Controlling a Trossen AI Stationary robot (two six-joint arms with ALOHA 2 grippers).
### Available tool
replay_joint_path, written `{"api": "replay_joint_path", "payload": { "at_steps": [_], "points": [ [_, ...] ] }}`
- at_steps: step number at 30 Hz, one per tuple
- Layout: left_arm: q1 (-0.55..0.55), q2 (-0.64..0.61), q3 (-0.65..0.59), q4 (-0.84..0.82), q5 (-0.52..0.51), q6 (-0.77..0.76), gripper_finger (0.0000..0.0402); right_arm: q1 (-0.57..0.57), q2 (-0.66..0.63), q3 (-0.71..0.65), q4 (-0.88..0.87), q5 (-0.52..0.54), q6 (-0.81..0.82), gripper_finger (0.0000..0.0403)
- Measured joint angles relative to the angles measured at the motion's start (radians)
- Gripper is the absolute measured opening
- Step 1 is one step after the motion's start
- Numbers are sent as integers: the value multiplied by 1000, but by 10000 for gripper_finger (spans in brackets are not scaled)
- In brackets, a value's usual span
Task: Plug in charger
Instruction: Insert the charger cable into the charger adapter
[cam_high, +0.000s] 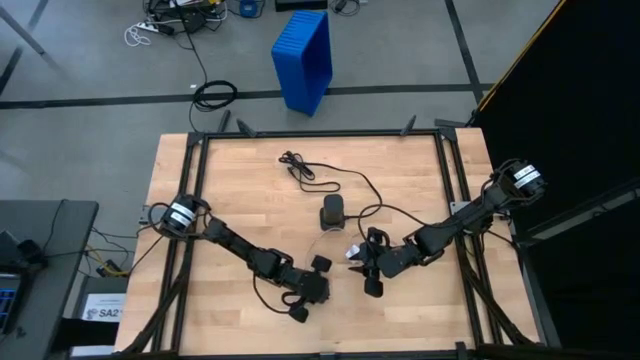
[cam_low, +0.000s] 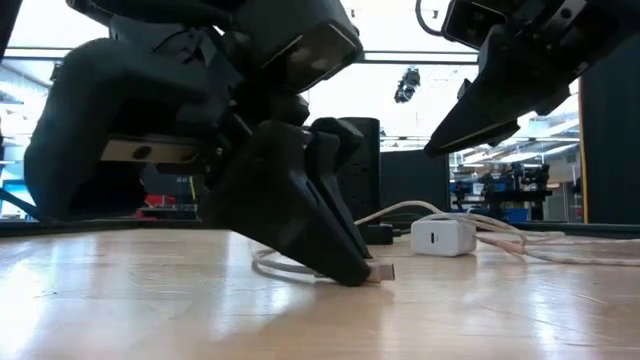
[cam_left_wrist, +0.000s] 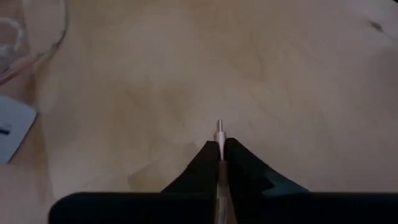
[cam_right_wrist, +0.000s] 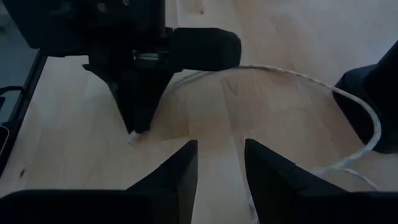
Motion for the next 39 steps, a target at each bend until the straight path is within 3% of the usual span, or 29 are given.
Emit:
{"api": "replay_joint_path", "payload": {
  "at_steps": [4,11,21,28,34,39],
  "points": [
    [2,-40,14,-112,-66,-27,2,12,0,0,1,0,0,107],
    [2,-61,155,-381,-173,-48,1,40,1,0,48,3,-9,114],
    [6,-61,237,-424,-176,-57,0,49,13,0,69,12,-9,132],
    [15,-61,285,-471,-171,-95,0,67,162,-1,226,12,-59,170],
    [20,-61,285,-496,-165,-127,0,86,201,-2,330,107,-97,190],
    [24,-61,285,-464,-163,-133,0,81,200,0,352,122,-121,179]
  ]
}}
